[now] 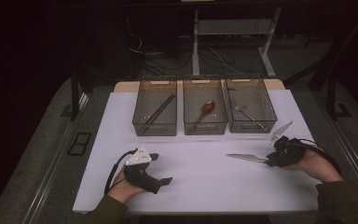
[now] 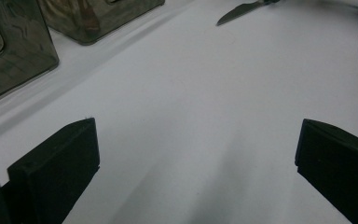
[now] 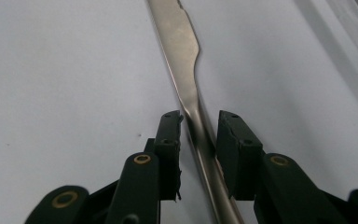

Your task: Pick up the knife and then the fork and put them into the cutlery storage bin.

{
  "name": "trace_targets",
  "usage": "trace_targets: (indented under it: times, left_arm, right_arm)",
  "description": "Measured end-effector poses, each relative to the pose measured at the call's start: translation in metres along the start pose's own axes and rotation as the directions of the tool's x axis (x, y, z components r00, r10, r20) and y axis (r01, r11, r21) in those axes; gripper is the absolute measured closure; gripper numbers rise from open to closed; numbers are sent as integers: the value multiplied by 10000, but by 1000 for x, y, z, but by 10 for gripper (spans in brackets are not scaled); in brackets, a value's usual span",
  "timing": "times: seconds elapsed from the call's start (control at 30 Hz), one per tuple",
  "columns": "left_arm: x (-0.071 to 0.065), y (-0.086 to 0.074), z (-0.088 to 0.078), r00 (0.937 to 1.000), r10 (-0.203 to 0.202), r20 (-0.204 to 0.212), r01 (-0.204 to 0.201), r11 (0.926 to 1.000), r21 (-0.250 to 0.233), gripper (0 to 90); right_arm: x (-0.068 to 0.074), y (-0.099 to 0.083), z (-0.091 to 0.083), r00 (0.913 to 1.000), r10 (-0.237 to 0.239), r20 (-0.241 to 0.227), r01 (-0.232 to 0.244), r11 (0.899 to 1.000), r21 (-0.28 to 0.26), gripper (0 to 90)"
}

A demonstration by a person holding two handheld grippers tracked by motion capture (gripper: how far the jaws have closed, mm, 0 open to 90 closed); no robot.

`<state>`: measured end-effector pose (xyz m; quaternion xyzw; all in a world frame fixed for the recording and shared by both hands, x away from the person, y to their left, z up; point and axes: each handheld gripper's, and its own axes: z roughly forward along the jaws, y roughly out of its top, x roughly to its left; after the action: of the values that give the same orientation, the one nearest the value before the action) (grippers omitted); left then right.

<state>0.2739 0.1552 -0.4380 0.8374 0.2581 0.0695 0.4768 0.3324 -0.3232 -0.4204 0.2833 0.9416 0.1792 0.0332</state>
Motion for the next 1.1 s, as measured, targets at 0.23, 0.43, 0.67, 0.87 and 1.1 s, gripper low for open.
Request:
trace_targets:
  times: [0.23, 0.43, 0.67, 0.87, 1.1]
  left_arm:
    - [0, 0, 1, 10000, -39, 23, 39, 10000, 30, 0]
    - [0, -1, 1, 10000, -28, 41, 28, 10000, 60, 0]
    - [0, -1, 2, 10000, -26, 53, 25, 10000, 69, 0]
    - [0, -1, 1, 10000, 6, 59, -6, 10000, 90, 0]
    - [-1, 0, 3, 10000, 24, 82, -25, 9999, 125, 0]
  right_arm:
    - [1, 4, 5, 9990, -412, 161, 402, 9974, 591, 704]
    - [0, 11, 7, 9955, -935, 152, 913, 9900, 1074, 728]
    - [2, 14, 7, 9928, -1199, -6, 1190, 9844, 1297, 794]
    - [3, 17, 8, 9951, -993, -2, 981, 9835, 1519, 794]
    - [4, 18, 8, 9935, -1135, 119, 1101, 9806, 1623, 791]
